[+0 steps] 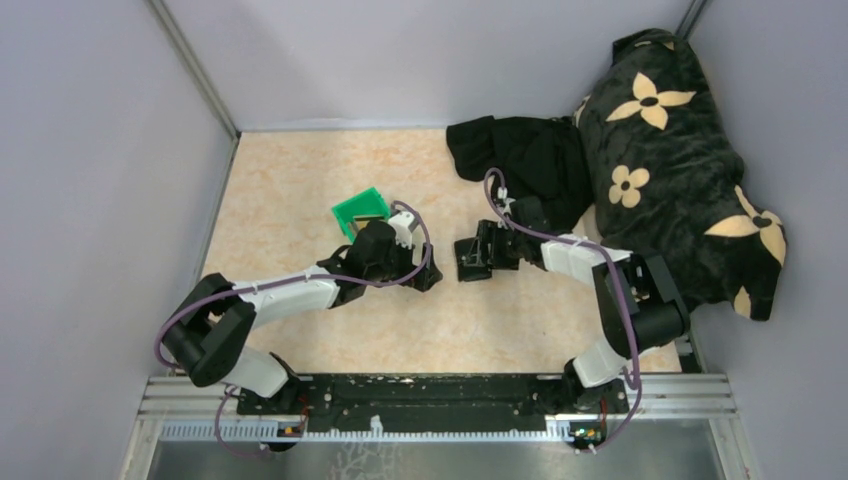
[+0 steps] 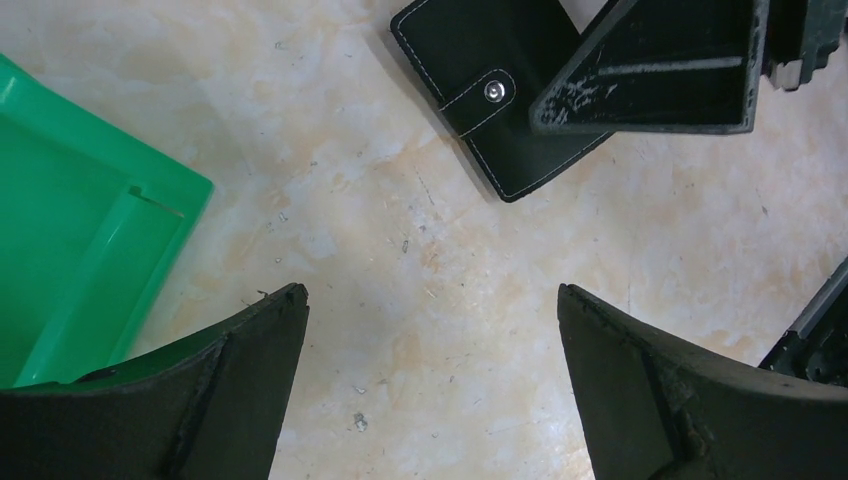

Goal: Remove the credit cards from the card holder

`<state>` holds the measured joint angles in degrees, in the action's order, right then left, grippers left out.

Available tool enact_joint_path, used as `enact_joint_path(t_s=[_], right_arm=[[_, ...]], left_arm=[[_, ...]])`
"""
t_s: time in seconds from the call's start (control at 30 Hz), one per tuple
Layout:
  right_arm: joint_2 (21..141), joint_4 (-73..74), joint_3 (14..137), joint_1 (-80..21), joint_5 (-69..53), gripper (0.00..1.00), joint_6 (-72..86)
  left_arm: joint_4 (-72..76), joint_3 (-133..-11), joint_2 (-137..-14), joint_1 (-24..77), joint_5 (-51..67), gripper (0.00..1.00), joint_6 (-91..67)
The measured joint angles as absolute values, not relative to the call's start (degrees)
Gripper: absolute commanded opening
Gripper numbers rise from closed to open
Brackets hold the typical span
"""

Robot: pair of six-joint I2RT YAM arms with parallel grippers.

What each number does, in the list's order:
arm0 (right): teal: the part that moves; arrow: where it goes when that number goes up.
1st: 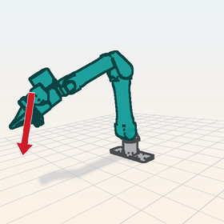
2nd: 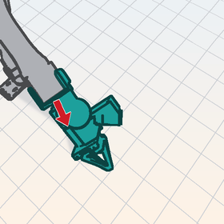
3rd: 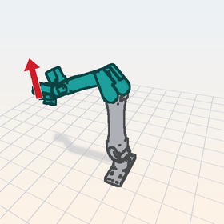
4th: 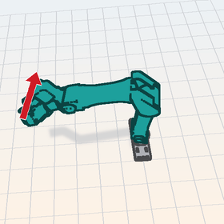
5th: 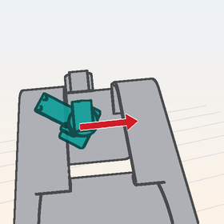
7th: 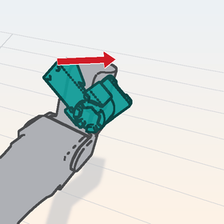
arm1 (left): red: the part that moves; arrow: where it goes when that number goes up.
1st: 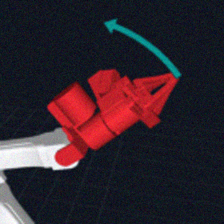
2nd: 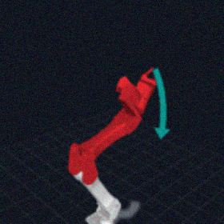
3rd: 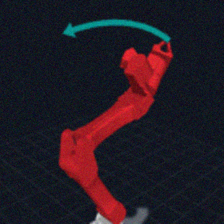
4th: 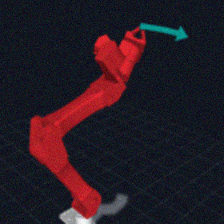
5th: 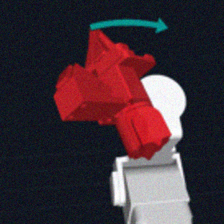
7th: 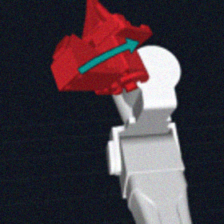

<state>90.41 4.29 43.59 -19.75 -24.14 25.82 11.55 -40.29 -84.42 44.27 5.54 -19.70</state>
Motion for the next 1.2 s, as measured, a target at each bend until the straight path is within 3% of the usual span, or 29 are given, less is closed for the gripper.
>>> enact_joint_path(t_s=[0.07, 0.13, 0.27, 0.33, 0.37, 0.43, 0.53, 0.57, 0.67, 0.8, 0.83, 0.87, 0.9, 0.93, 0.97, 1.03, 1.07, 1.13, 1.2], right_arm=[[89.14, 6.44, 44.64, -19.75, -20.88, 0.51, 24.49], [87.90, 7.92, 45.93, -19.75, -18.59, 0.49, 23.49], [85.82, 8.27, 47.35, -19.75, -16.29, 0.45, 22.48], [85.45, 8.23, 47.29, -19.75, -16.29, 0.24, 22.55], [85.41, 8.12, 47.24, -19.75, -16.34, 0.21, 22.37], [85.12, 7.44, 46.70, -19.75, -16.75, 0.33, 22.83], [84.55, 6.83, 45.43, -19.75, -17.17, 0.76, 23.55], [84.49, 6.94, 45.25, -19.75, -16.78, 0.83, 23.33], [84.49, 7.07, 44.82, -19.75, -14.90, 0.84, 22.72], [84.84, 7.01, 44.66, -19.75, -13.56, 0.66, 22.00], [85.01, 7.01, 44.66, -19.75, -13.43, 0.58, 21.93], [85.06, 7.07, 44.66, -19.75, -13.34, 0.49, 21.91], [85.06, 7.07, 44.66, -19.75, -13.34, 0.32, 21.71], [85.06, 6.85, 44.64, -19.75, -13.34, 0.14, 21.67], [85.01, 6.70, 44.64, -19.75, -13.32, 0.04, 21.61], [84.79, 6.70, 44.62, -19.75, -13.34, 0.01, 21.56], [84.73, 6.70, 44.62, -19.75, -13.34, 0.08, 21.32], [84.60, 6.68, 44.62, -19.75, -13.37, 0.34, 21.52], [84.58, 6.50, 44.58, -19.77, -13.43, 0.40, 21.63]], left_arm=[[11.53, -40.34, -84.42, 44.27, 5.48, 1.00, -19.68], [11.55, -40.45, -84.42, 44.27, 5.50, 0.99, -19.70], [11.66, -41.63, -85.03, 44.27, 5.61, 0.87, -20.14], [12.29, -42.89, -86.04, 44.27, 6.02, 0.79, -20.60], [12.60, -43.51, -86.61, 44.27, 6.24, 0.76, -20.86], [13.32, -44.58, -87.64, 44.27, 6.90, 0.76, -21.21], [14.35, -46.04, -89.38, 44.27, 8.01, 0.76, -21.47], [14.61, -46.48, -89.93, 44.27, 8.34, 0.76, -21.54], [14.76, -46.96, -90.41, 44.27, 8.80, 0.76, -21.85], [15.00, -46.96, -90.39, 44.27, 8.82, 0.56, -22.33], [15.00, -46.96, -90.39, 44.27, 8.84, 0.44, -22.35], [15.03, -46.96, -90.39, 44.27, 8.86, 0.16, -22.48], [15.03, -46.96, -90.39, 44.27, 8.91, 0.02, -22.65], [15.03, -46.96, -90.39, 44.27, 9.02, 0.00, -23.03], [15.05, -46.96, -90.39, 44.27, 9.15, 0.00, -22.74], [15.18, -46.96, -90.39, 44.27, 9.63, 0.00, -22.50], [15.27, -46.98, -90.39, 44.27, 9.96, 0.07, -22.50], [15.40, -47.16, -90.50, 44.27, 10.72, 0.33, -22.50], [15.42, -48.01, -91.18, 44.29, 11.60, 0.46, -22.59]])
